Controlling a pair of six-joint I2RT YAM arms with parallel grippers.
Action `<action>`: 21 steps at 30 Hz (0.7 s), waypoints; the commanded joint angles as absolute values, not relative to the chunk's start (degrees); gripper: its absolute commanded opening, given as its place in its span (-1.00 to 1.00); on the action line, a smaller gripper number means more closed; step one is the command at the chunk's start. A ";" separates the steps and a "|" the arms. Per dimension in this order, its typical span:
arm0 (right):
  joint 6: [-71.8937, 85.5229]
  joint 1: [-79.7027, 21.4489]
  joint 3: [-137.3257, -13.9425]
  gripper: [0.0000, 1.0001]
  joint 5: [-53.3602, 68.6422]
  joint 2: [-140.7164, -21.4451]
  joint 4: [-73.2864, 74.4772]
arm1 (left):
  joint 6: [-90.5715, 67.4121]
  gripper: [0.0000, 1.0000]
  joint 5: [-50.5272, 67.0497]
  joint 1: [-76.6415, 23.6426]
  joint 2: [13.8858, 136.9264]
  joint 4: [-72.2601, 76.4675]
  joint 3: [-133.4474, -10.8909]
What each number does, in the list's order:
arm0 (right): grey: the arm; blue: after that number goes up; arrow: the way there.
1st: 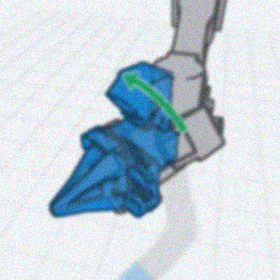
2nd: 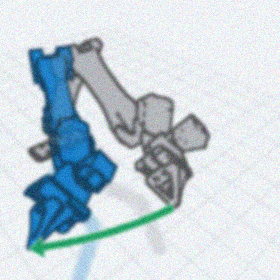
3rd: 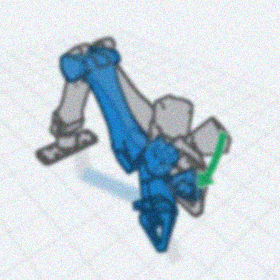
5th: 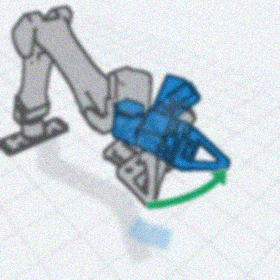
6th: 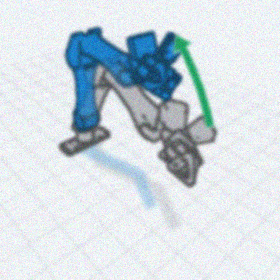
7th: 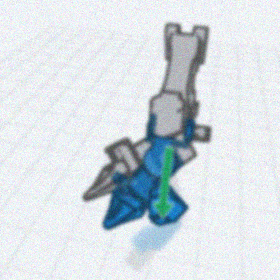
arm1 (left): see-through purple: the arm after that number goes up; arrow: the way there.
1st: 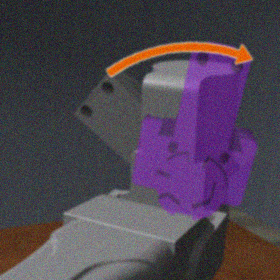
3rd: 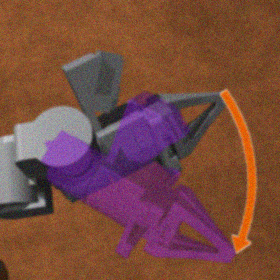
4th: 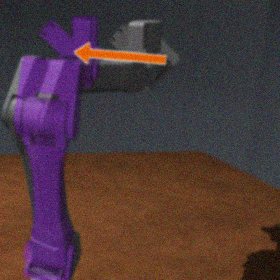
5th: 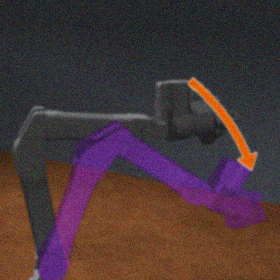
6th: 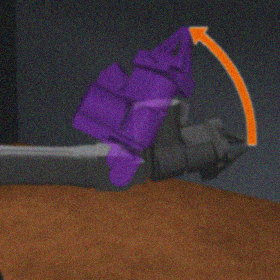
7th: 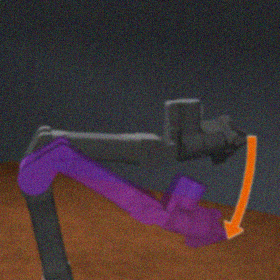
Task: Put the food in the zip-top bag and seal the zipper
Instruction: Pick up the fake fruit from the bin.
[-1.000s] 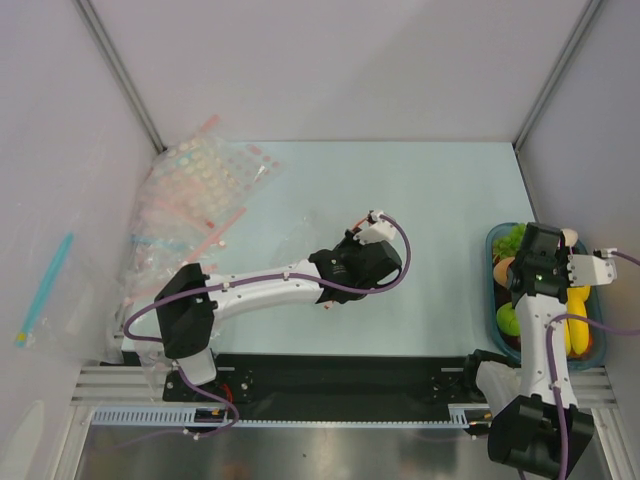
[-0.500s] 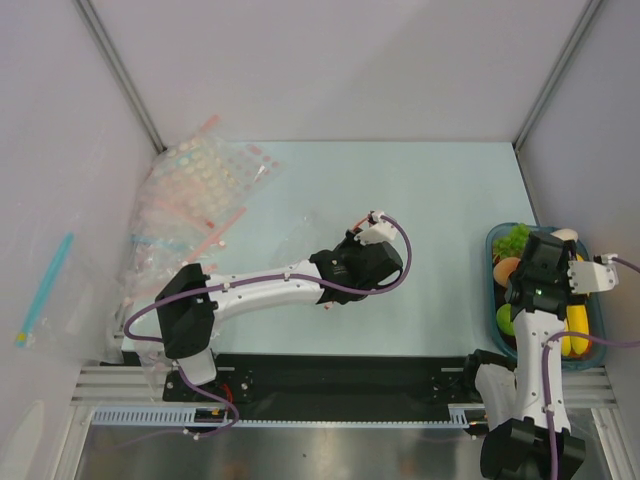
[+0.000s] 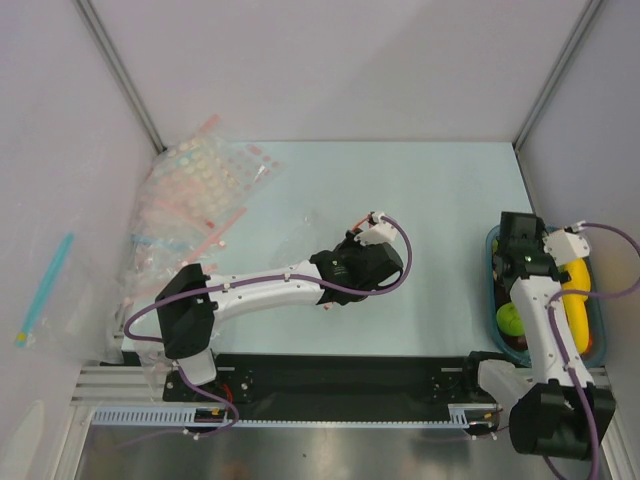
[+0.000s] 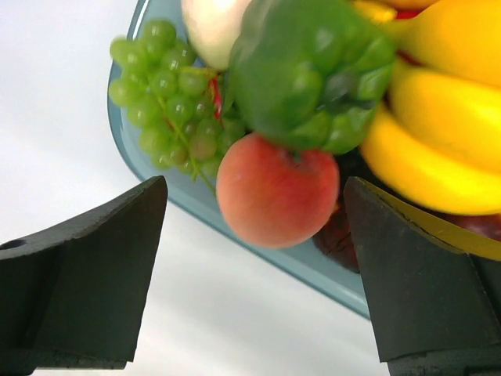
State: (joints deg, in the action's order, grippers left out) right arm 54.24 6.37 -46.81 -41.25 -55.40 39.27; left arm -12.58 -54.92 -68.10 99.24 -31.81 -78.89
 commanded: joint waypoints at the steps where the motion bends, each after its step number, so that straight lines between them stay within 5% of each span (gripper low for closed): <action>1: 58.27 3.35 -51.32 0.99 -45.44 -59.41 44.03 | -13.18 -0.99 -56.69 -68.47 99.32 -32.08 -81.65; 21: 55.37 5.36 -52.47 0.99 -43.95 -70.31 42.72 | -13.45 -0.99 -55.46 -68.47 99.75 -32.26 -81.74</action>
